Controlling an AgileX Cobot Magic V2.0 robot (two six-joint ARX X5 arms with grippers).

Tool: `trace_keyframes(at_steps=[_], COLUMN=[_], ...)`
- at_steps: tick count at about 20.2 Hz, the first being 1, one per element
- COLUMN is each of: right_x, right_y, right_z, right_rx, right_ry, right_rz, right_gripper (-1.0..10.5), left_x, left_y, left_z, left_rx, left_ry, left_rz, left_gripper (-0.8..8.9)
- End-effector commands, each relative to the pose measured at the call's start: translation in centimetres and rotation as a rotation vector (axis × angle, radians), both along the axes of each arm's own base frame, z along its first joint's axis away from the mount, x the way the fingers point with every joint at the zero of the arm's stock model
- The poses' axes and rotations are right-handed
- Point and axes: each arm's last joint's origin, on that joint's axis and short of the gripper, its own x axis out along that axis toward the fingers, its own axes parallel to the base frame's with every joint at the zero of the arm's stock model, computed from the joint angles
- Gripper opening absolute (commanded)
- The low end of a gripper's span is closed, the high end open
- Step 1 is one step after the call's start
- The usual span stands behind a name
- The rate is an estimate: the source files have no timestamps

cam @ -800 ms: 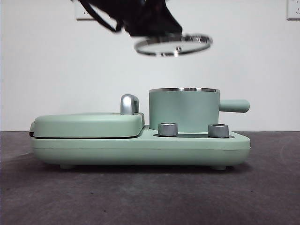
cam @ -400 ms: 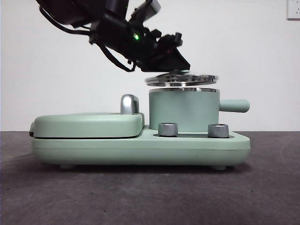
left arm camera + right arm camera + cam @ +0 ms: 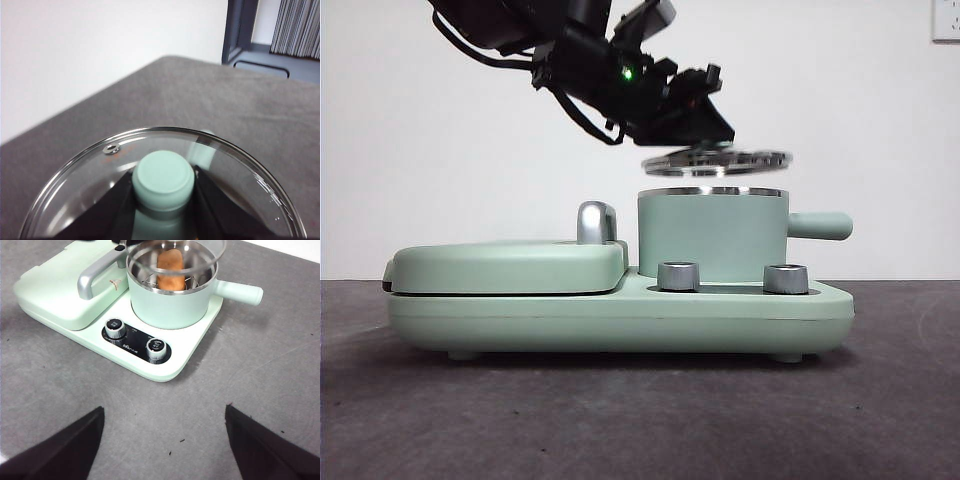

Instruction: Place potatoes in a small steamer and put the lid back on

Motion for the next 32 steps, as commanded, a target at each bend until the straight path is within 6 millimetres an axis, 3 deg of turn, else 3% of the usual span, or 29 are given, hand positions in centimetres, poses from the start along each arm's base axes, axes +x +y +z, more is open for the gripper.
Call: trace_keyframes(at_steps=[1, 11, 16, 23, 31, 32], right_x=[0.0, 0.0, 0.0, 0.0, 0.0, 0.0], right_y=[0.0, 0.0, 0.0, 0.0, 0.0, 0.0], right_z=[0.2, 0.2, 0.2, 0.1, 0.1, 0.1], right_rx=[0.012, 0.011, 0.008, 0.005, 0.005, 0.005], right_ry=[-0.002, -0.002, -0.004, 0.003, 0.003, 0.003], right_rz=[-0.001, -0.002, -0.008, -0.008, -0.008, -0.008], right_gripper=[3.7, 3.7, 3.7, 3.7, 3.7, 3.7], left_x=[0.4, 1.0, 0.7, 0.8, 0.8, 0.8], left_y=[-0.5, 0.5, 0.0, -1.2, -1.2, -1.2], left_z=[0.3, -0.4, -0.6, -2.5, -2.6, -2.6], left_rx=[-0.011, 0.031, 0.025, 0.032, 0.047, 0.051], left_ry=[-0.025, 0.025, 0.03, 0.06, 0.039, 0.033], left_rz=[-0.013, 0.01, -0.034, -0.051, -0.057, -0.059], left_gripper=[0.15, 0.15, 0.15, 0.15, 0.17, 0.58])
